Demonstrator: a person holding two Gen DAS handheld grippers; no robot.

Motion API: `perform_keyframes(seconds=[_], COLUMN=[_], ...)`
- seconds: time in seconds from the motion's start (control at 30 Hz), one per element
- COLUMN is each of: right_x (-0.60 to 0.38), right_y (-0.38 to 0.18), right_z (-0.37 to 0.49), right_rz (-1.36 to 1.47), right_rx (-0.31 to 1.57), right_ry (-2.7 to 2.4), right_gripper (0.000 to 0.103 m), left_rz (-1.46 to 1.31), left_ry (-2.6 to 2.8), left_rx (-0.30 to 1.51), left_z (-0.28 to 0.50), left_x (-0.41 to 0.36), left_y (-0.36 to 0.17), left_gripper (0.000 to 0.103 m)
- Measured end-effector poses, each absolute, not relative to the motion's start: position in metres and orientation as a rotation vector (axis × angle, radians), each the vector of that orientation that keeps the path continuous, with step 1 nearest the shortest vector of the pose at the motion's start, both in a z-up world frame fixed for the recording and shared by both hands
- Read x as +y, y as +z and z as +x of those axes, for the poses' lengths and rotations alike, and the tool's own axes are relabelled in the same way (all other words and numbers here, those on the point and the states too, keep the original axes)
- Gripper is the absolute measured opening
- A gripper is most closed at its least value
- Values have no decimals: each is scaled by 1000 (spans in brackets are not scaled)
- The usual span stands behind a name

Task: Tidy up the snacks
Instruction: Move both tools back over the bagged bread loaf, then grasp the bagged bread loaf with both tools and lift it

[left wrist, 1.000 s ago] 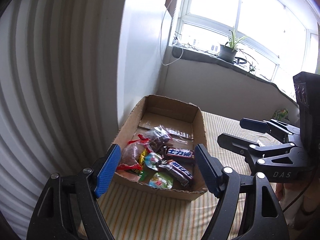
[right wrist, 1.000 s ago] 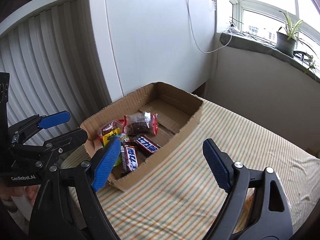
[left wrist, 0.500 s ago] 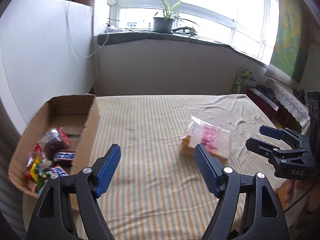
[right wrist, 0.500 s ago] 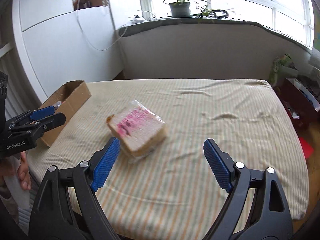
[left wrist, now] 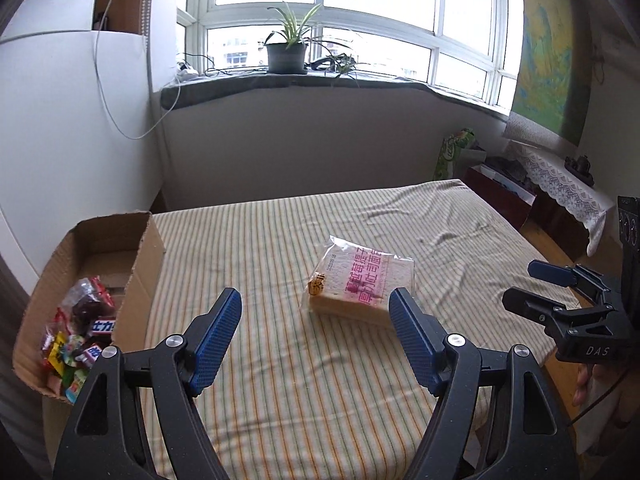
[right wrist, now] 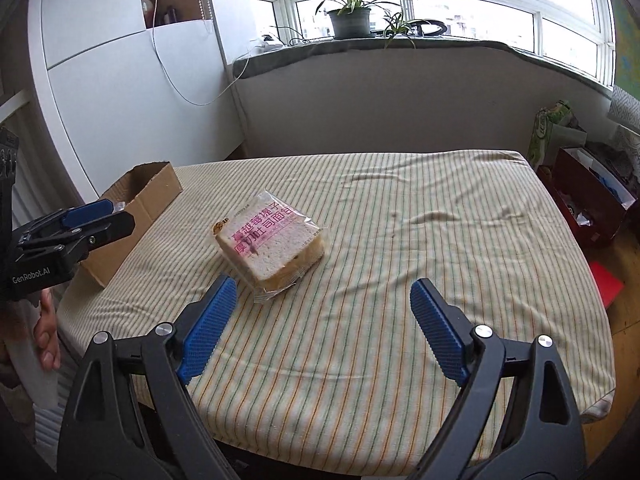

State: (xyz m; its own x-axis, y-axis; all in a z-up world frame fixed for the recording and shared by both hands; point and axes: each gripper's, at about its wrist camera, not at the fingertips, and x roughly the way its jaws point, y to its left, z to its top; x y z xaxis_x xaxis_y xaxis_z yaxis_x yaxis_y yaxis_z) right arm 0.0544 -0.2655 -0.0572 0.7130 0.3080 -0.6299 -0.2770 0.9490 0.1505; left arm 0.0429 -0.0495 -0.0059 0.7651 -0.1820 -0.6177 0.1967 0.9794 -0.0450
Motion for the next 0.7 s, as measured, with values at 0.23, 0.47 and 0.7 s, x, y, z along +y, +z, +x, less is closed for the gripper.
perform_keyframes(seconds=[0.23,0.47,0.7], right_x=[-257,-245,-233], right_y=[-86,-110,-114], right_z=[97,149,165], right_rz=[52,67,70], right_rx=[782,842,856], right_ry=[322,346,381], right_gripper=[91,91,91], left_rz=[6,-61,-125], left_ry=[-216,-238,-272], left_rx=[735,824,864], left_z=[75,135,171], left_x=[-48,-45,-47], left_y=[-34,-64,-71], left_gripper=[76,76,76])
